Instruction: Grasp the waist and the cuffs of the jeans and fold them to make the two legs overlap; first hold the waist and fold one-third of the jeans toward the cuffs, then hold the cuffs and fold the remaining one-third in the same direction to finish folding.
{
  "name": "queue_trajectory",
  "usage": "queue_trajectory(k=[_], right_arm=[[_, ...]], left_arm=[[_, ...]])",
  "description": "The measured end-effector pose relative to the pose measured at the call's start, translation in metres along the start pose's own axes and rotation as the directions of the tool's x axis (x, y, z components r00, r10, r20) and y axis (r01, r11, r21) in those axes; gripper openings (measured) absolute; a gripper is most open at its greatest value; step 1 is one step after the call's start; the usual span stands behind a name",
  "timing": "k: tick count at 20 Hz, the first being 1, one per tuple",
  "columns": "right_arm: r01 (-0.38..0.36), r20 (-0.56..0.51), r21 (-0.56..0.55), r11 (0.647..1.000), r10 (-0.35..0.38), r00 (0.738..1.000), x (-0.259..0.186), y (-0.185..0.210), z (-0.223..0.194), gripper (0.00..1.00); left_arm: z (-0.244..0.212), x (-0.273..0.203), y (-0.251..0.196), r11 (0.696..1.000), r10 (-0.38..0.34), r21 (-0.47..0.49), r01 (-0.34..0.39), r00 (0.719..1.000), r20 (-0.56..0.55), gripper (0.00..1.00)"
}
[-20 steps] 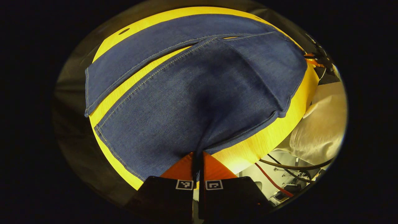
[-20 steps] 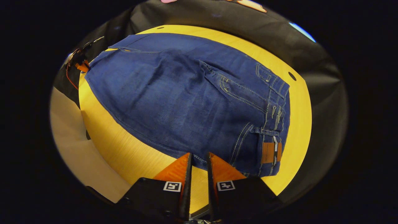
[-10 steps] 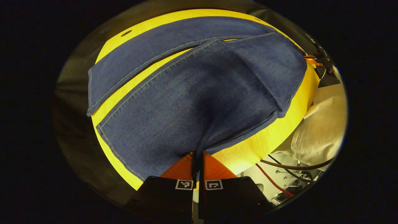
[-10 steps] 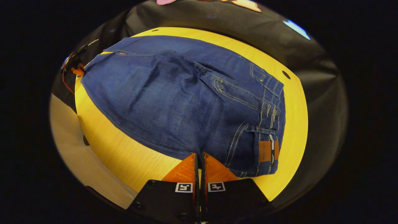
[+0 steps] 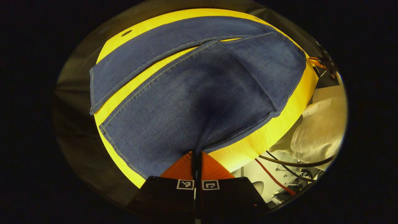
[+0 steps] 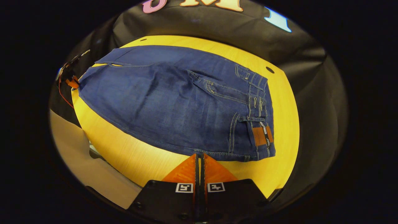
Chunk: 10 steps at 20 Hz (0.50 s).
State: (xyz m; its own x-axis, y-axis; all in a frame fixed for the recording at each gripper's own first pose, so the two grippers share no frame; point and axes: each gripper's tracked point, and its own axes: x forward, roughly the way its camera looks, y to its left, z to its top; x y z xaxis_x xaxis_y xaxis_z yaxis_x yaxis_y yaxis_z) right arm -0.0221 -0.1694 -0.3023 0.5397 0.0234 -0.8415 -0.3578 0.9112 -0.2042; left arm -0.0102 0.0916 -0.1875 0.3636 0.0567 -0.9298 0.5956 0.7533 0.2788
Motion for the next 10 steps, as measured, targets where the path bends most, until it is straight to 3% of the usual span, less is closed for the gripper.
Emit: queue_trajectory(k=[3,6,7,10], right_arm=[[-0.041,-0.018,-0.072,0.997,0.039,0.999,0.003,0.0039,-0.005,0.03],[-0.037,-0.025,-0.173,0.984,0.033,0.999,0.0051,0.0003,-0.0061,0.08],[-0.028,-0.029,-0.201,0.979,0.022,0.999,0.005,-0.0021,-0.0053,0.17],[-0.047,-0.048,-0.226,0.973,0.037,0.998,0.0069,-0.0039,-0.006,0.6]], left_arm=[[-0.0025,0.0043,0.0017,0.999,0.02,0.04,-0.019,0.999,-0.035,0.0],[-0.0035,0.009,0.0003,0.997,0.042,0.07,-0.038,0.998,-0.053,0.0],[-0.0033,0.0093,0.0,0.997,0.043,0.069,-0.039,0.998,-0.052,0.0],[-0.0037,0.0093,0.0014,0.998,0.042,0.057,-0.039,0.998,-0.052,0.0]])
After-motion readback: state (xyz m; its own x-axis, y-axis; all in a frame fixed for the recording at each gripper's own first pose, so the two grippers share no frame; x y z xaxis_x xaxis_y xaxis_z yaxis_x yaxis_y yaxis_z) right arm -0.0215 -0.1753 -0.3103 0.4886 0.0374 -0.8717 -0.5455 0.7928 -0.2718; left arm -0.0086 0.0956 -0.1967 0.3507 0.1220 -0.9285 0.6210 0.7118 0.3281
